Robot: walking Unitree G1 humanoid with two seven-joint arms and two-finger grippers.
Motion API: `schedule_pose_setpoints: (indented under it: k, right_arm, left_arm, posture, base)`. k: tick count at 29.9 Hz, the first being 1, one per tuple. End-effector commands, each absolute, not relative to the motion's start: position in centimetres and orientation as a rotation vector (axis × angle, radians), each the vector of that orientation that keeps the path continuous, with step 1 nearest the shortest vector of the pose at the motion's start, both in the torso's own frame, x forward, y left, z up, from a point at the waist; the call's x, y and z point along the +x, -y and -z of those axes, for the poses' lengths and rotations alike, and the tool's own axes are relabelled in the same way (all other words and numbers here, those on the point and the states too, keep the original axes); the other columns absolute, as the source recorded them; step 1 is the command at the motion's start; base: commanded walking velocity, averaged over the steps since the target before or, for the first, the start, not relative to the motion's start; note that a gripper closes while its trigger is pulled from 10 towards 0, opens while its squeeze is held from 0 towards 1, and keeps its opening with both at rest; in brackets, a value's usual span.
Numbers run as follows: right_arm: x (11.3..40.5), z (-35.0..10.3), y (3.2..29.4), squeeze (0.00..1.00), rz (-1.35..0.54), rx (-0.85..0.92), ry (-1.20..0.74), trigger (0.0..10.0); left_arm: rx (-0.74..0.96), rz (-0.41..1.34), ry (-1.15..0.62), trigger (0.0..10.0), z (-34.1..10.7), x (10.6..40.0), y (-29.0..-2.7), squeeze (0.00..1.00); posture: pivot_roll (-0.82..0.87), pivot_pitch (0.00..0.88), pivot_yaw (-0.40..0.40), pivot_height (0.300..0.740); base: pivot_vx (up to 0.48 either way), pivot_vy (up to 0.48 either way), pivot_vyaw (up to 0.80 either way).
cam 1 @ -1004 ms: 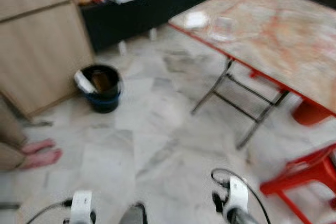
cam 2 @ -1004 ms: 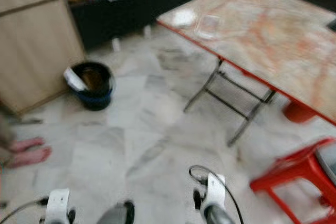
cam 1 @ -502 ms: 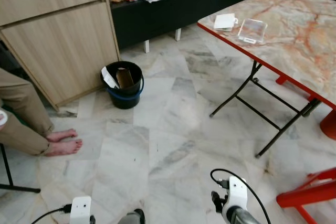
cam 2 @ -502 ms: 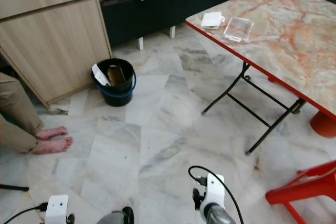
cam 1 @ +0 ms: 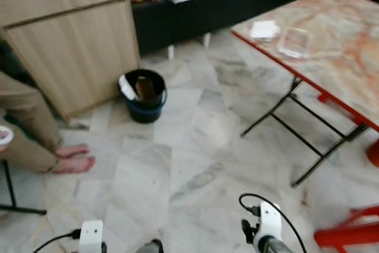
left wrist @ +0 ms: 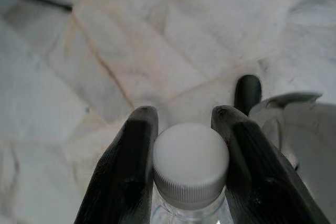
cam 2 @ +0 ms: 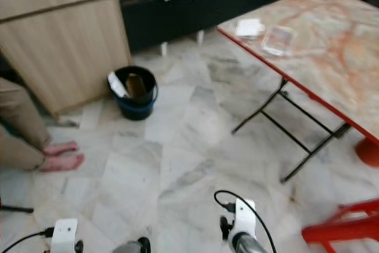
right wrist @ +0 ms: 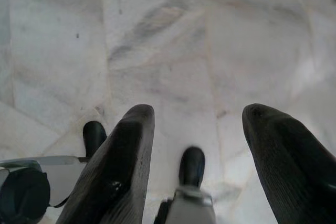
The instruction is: Picking trash to rubbish bin
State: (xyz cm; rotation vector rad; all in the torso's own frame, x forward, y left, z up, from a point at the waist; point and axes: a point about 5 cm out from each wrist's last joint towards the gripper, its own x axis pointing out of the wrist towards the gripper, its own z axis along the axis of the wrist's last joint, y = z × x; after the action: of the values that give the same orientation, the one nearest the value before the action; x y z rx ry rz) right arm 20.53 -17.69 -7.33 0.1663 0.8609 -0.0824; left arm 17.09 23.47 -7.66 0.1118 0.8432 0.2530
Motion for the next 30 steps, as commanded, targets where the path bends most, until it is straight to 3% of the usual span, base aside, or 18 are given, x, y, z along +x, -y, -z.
schedule_pose_setpoints:
  k: [1, 23, 30]
  right_arm:
    - [20.41, 7.43, 17.31, 0.00, 0.073, 0.166, -0.867, 10.0]
    - [20.21, 7.52, 17.37, 0.00, 0.051, 0.129, -0.873, 10.0]
    - [20.27, 7.48, 17.46, 0.00, 0.057, 0.121, -0.870, 10.0]
  left_arm:
    - [0.127, -0.260, -0.881, 10.0, 8.10, 16.04, -23.73, 0.00]
    - [0.120, -0.274, -0.897, 10.0, 8.29, 15.64, -23.75, 0.00]
    - [0.117, -0.278, -0.904, 10.0, 8.40, 15.42, -23.74, 0.00]
  posture:
    - [0.11, 0.214, -0.041, 0.740]
    - [0.10, 0.197, -0.048, 0.740]
    - [0.10, 0.180, -0.047, 0.740]
  base:
    - [0.412, 0.000, 0.00]
    - [0.412, 0.000, 0.00]
    - [0.412, 0.000, 0.44]
